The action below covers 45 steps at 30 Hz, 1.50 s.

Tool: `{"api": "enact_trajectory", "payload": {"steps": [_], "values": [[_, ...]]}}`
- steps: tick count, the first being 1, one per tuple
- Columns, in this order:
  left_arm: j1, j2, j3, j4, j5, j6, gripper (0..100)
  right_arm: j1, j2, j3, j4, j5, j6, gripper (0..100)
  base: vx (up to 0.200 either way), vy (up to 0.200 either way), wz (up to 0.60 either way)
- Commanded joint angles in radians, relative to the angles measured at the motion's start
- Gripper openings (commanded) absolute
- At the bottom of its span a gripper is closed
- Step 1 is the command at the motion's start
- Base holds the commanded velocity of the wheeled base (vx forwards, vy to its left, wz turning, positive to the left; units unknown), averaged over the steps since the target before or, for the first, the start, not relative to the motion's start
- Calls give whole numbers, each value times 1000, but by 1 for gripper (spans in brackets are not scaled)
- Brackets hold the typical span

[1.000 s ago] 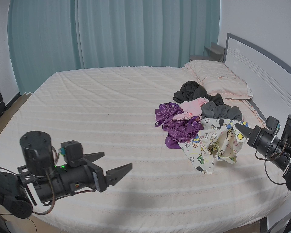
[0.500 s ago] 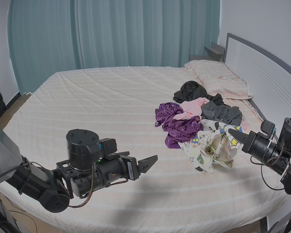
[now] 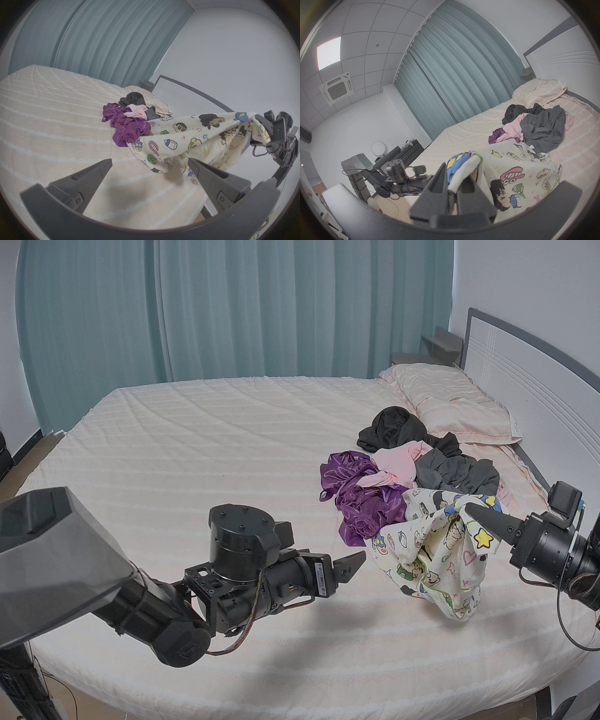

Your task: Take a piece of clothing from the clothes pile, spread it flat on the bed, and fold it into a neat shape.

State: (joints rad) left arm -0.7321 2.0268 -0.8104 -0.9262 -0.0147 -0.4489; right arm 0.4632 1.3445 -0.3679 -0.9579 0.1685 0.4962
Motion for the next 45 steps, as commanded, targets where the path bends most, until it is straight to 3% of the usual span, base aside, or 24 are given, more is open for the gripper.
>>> {"api": "enact_trajectory", "payload": {"steps": [1,6,24,45], "values": [[-23,53,-44,-23,-1,-27,100,34,-79,-43,56,0,-1,0,0,0,0],[-55,76,-42,-115,-2,-54,100,37,-59,-68,96,5,-2,0,0,0,0],[-98,7,-7,-181,-10,-57,100,81,-22,-120,113,0,-2,0,0,0,0],[-113,130,-204,-181,2,-56,100,164,-36,-174,114,-38,-11,0,0,0,0]]}}
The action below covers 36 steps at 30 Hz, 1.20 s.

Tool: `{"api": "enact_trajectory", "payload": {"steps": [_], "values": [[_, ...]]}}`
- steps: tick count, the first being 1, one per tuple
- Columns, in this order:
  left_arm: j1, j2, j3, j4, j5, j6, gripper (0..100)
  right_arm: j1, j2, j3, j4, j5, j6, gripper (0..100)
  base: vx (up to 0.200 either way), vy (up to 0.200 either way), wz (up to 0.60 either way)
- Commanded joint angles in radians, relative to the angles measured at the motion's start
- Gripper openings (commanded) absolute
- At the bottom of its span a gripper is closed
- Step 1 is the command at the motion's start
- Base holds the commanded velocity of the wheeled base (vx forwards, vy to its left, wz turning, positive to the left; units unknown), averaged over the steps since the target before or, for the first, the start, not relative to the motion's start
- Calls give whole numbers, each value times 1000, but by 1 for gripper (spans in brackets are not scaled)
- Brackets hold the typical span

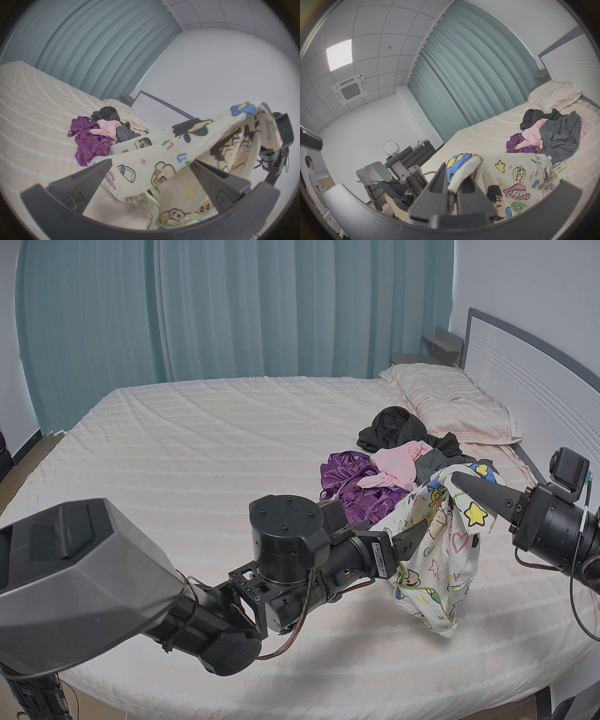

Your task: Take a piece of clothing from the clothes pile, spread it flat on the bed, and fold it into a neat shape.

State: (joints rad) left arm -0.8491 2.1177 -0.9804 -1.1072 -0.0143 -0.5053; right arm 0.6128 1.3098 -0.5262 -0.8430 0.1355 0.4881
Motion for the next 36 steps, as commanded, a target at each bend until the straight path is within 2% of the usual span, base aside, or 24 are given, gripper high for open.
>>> {"api": "enact_trajectory", "payload": {"steps": [1,11,18,25,33,36], "values": [[9,39,-32,0,0,-1,100,15,-3,-18,-1,-5,-3,0,0,0,0],[88,100,-46,0,23,-10,100,13,-46,-54,-1,-7,-5,0,0,0,0],[91,97,-21,12,27,-19,100,2,-49,-87,-2,-5,-5,0,0,0,0],[108,113,60,0,17,-21,100,12,-55,-118,2,7,-6,0,0,0,0],[108,119,106,-16,-61,-104,100,30,-40,-153,42,10,-6,0,0,0,0],[108,122,141,-28,-113,-140,100,30,-35,-172,44,10,-8,0,0,0,0]]}}
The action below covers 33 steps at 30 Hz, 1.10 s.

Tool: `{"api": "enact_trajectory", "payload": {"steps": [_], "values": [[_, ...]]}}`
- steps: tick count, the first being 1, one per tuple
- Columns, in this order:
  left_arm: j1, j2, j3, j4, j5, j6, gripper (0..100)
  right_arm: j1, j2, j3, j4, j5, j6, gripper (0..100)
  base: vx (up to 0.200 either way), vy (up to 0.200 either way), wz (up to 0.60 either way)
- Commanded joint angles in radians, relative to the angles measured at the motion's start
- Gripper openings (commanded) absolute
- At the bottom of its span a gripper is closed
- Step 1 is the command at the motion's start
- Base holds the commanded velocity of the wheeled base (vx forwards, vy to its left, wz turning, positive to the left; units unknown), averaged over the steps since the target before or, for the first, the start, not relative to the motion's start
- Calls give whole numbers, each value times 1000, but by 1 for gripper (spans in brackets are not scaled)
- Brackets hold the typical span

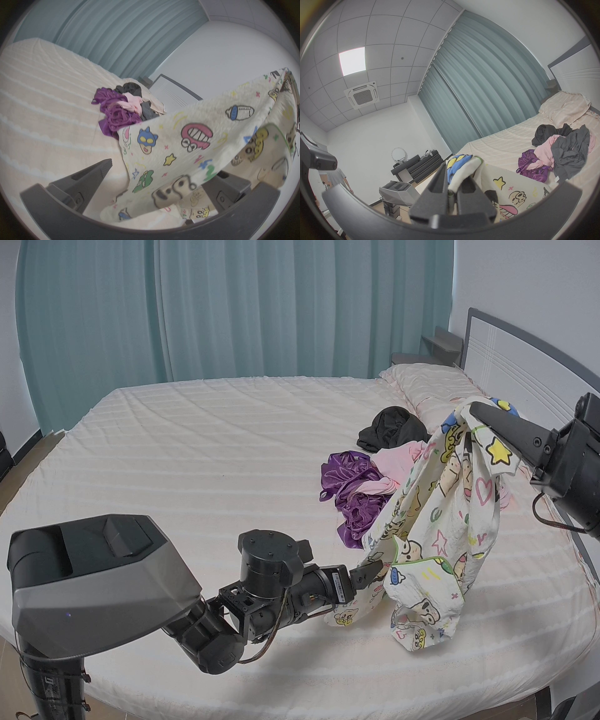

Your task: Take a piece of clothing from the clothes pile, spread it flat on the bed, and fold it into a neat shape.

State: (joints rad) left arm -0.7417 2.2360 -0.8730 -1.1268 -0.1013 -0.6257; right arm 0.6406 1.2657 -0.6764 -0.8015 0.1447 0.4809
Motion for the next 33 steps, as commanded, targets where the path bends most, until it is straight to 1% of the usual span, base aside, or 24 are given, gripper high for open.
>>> {"api": "enact_trajectory", "payload": {"steps": [1,3,5,7,11,12,14,16,17,18,20,29,33], "values": [[1,5,58,-24,-60,-31,100,2,14,-25,2,1,-1,0,0,0,0],[1,14,83,-56,-103,-43,100,4,21,-28,1,1,-1,0,0,0,0],[2,33,92,-97,-129,-69,100,5,23,-32,2,3,-1,0,0,0,0],[7,59,92,-136,-140,-97,100,16,27,-34,1,1,-1,0,0,0,0],[24,134,85,-199,-138,-98,100,24,30,-34,1,1,-1,0,0,0,0],[24,152,80,-206,-136,-98,0,24,32,-35,1,1,-1,0,0,0,0],[24,165,77,-209,-135,-98,0,24,35,-34,1,1,-1,0,0,0,0],[22,214,23,-211,-118,-94,0,22,37,-38,1,1,-1,0,0,0,0],[22,217,20,-209,-115,-94,0,22,37,-38,1,1,-1,0,0,0,0],[22,229,2,-209,-92,-94,0,22,37,-38,1,1,-1,0,0,0,0],[22,228,-1,-205,-77,-94,0,19,37,-37,2,0,-1,0,0,0,0],[59,146,62,-199,-55,-92,0,-12,60,-26,2,0,-1,0,0,0,0],[81,34,135,-171,-51,-91,0,-18,72,-25,2,0,-1,0,0,0,0]]}}
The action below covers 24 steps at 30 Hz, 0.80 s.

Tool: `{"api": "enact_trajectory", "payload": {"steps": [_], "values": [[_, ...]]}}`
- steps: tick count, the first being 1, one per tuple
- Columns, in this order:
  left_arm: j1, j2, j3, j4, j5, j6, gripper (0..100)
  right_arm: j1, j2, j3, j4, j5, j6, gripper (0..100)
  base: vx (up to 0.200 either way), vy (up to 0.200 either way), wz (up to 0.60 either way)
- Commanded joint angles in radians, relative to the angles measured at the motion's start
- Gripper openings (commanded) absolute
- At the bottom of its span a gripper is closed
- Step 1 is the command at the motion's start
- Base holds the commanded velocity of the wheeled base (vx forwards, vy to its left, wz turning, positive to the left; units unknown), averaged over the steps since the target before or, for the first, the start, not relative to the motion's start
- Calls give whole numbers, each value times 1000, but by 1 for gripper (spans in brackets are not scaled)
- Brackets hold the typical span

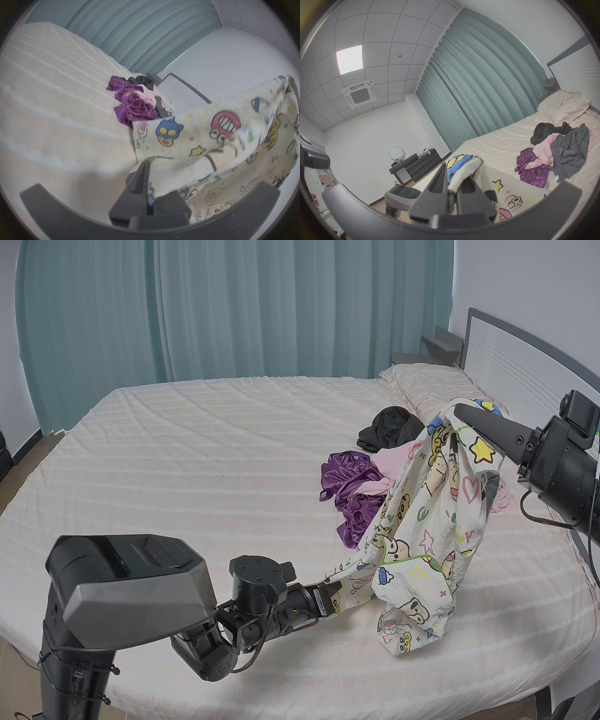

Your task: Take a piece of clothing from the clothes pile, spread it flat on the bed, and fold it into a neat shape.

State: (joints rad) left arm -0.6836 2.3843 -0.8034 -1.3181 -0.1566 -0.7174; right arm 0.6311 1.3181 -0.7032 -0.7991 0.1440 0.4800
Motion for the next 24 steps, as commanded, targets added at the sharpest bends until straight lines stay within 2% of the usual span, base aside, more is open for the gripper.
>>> {"api": "enact_trajectory", "payload": {"steps": [1,3,7,13,15,17,21,24], "values": [[30,-142,78,31,12,10,0,-8,21,2,0,0,0,0,0,0,0],[38,-172,89,48,28,24,0,-8,24,4,1,0,0,0,0,0,0],[58,-292,96,125,132,82,0,-22,39,7,6,-4,0,0,0,0,0],[84,-473,96,258,242,128,0,-57,43,8,8,-9,0,0,0,0,0],[87,-493,98,269,266,141,0,-62,43,8,8,-9,0,0,0,0,0],[110,-557,96,273,325,182,0,-67,39,7,23,-11,0,0,0,0,0],[115,-637,98,283,339,239,0,-91,41,2,49,-12,-1,0,0,0,0],[113,-711,92,298,385,280,0,-116,50,-12,55,-26,-1,0,0,0,0]]}}
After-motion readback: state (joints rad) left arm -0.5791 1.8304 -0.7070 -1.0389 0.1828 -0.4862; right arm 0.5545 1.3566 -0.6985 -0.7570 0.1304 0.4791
